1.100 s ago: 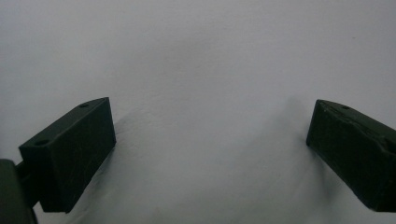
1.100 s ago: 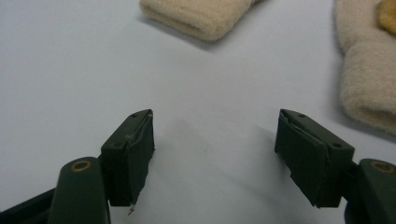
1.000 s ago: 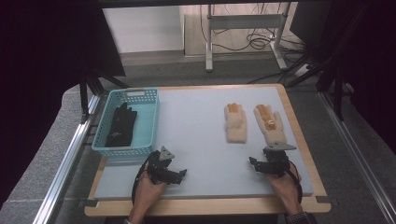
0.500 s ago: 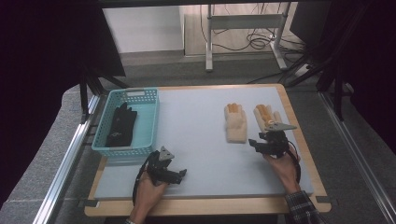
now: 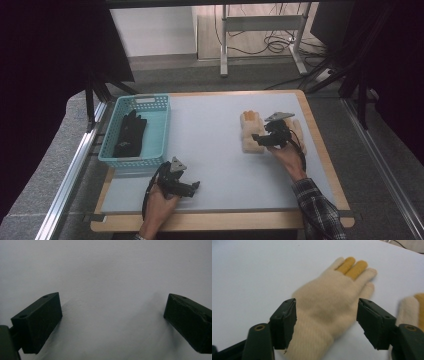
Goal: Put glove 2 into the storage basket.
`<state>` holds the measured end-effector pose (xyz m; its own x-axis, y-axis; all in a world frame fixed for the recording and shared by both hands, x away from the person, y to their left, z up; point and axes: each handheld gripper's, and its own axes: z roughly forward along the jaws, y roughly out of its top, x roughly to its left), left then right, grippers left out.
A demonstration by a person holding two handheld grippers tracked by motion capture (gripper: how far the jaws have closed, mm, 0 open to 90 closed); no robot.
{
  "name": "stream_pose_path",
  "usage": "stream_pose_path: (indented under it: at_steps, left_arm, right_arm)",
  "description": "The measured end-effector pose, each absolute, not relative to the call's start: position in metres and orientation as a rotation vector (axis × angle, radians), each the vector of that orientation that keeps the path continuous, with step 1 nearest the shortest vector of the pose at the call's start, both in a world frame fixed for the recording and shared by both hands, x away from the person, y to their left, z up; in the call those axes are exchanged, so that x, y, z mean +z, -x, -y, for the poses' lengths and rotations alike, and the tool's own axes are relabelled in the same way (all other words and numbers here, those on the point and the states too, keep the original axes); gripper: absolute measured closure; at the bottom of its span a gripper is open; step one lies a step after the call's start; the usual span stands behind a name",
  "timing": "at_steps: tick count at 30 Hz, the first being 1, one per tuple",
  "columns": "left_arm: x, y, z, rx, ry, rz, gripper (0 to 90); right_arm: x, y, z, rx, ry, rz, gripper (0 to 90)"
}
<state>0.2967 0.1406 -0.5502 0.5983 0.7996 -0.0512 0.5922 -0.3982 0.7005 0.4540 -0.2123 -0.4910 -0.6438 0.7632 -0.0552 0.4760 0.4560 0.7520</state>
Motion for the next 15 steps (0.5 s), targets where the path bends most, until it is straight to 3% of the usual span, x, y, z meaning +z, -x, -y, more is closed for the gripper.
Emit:
stream_pose_path:
  at_steps: [7, 15]
  left_arm:
    - [-0.55, -0.297, -0.141, 0.385, -2.137, -1.093, 2.1]
    - [-0.55, -0.297, -0.141, 0.386, -2.137, -1.093, 2.0]
  right_arm:
    - [-0.5, -0.486, 0.196, 1.015, -1.052, -2.373, 22.6]
    - [-0.518, -0.502, 0.188, 0.924, -1.023, -2.418, 21.7]
